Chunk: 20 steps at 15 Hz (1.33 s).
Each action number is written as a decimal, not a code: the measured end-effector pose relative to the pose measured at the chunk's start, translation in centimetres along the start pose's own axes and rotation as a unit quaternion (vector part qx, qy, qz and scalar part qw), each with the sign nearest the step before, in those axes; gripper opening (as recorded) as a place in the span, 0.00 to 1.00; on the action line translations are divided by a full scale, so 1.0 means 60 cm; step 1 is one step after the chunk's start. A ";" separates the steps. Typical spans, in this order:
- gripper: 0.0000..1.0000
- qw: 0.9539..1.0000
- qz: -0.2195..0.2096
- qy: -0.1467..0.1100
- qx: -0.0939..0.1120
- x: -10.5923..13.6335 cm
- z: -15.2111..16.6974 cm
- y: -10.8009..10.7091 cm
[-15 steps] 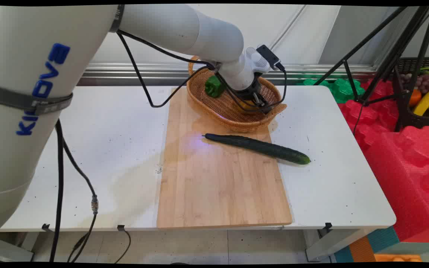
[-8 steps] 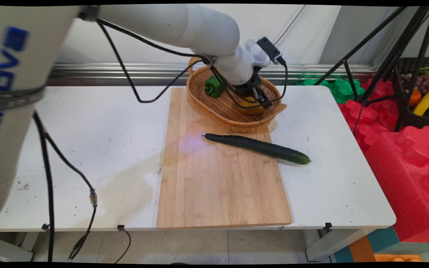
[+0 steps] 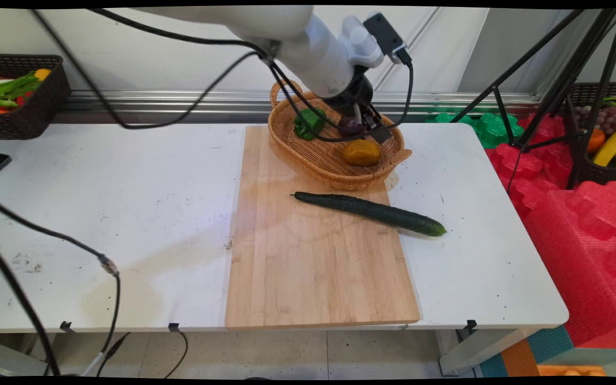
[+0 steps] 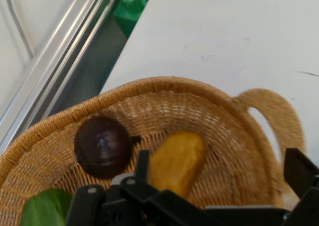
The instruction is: Pick up the cucumber from the cutting board
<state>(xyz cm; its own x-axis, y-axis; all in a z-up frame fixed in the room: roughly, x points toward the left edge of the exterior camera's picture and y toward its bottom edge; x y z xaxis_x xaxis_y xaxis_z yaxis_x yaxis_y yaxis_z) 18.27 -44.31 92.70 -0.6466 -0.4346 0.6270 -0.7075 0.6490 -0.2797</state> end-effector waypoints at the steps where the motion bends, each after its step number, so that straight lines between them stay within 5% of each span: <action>1: 1.00 1.000 0.006 0.001 -0.004 -0.001 -0.018 0.004; 11: 1.00 0.995 0.074 -0.015 -0.065 -0.061 -0.197 0.069; 20: 1.00 0.987 0.135 -0.038 -0.077 -0.076 -0.216 0.102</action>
<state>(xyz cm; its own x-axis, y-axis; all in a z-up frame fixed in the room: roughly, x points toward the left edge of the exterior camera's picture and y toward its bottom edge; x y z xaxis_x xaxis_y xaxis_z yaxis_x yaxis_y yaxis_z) 20.59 -30.24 97.53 -0.8290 -0.2752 0.4868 -0.4593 0.8316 -0.3121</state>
